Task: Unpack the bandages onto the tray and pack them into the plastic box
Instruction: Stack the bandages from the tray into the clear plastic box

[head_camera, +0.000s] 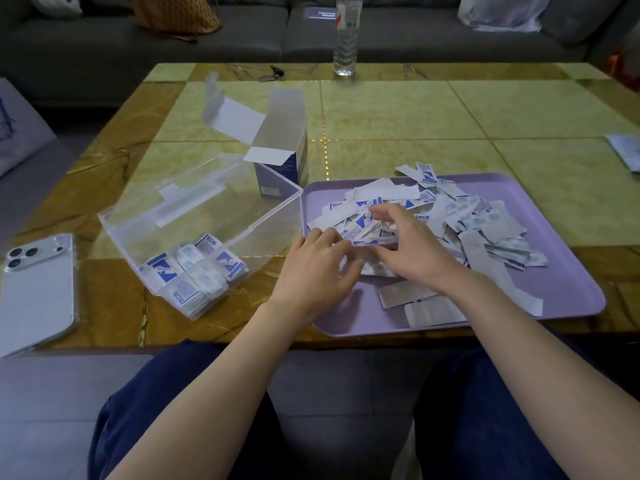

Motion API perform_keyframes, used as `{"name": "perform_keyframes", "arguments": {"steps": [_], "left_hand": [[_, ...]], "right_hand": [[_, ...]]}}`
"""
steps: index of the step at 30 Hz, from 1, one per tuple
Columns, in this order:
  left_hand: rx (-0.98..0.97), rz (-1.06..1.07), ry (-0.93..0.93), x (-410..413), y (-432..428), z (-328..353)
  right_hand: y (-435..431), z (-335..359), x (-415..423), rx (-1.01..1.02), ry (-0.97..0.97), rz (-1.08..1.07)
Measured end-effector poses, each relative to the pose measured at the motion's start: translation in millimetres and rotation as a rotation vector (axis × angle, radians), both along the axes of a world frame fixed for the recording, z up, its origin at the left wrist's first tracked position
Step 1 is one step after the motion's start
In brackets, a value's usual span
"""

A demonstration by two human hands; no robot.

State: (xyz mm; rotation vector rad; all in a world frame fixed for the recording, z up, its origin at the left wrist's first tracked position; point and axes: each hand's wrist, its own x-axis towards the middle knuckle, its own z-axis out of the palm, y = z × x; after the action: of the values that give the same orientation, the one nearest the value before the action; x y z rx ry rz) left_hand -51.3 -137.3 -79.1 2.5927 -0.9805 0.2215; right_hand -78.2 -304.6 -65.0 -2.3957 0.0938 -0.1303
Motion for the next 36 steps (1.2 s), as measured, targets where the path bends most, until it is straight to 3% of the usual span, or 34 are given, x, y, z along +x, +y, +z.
{"name": "perform_keyframes", "arguments": {"steps": [5, 13, 20, 32, 36], "left_hand": [[-0.097, 0.089, 0.086, -0.4, 2.4, 5.6], [0.113, -0.054, 0.089, 0.7, 3.9, -1.2], [0.045, -0.038, 0.088, 0.3, 5.7, -1.3], [0.052, -0.014, 0.167, -1.9, 7.8, 5.9], [0.075, -0.006, 0.203, -2.2, 7.7, 8.5]], "right_hand": [[2.5, 3.5, -7.0, 0.112, 0.073, 0.050], [-2.3, 3.5, -11.3, -0.213, 0.151, 0.168], [1.6, 1.3, -17.2, -0.050, 0.081, 0.122], [5.0, 7.1, -23.0, -0.057, 0.005, 0.168], [0.9, 5.6, -25.3, -0.146, 0.064, 0.150]]}}
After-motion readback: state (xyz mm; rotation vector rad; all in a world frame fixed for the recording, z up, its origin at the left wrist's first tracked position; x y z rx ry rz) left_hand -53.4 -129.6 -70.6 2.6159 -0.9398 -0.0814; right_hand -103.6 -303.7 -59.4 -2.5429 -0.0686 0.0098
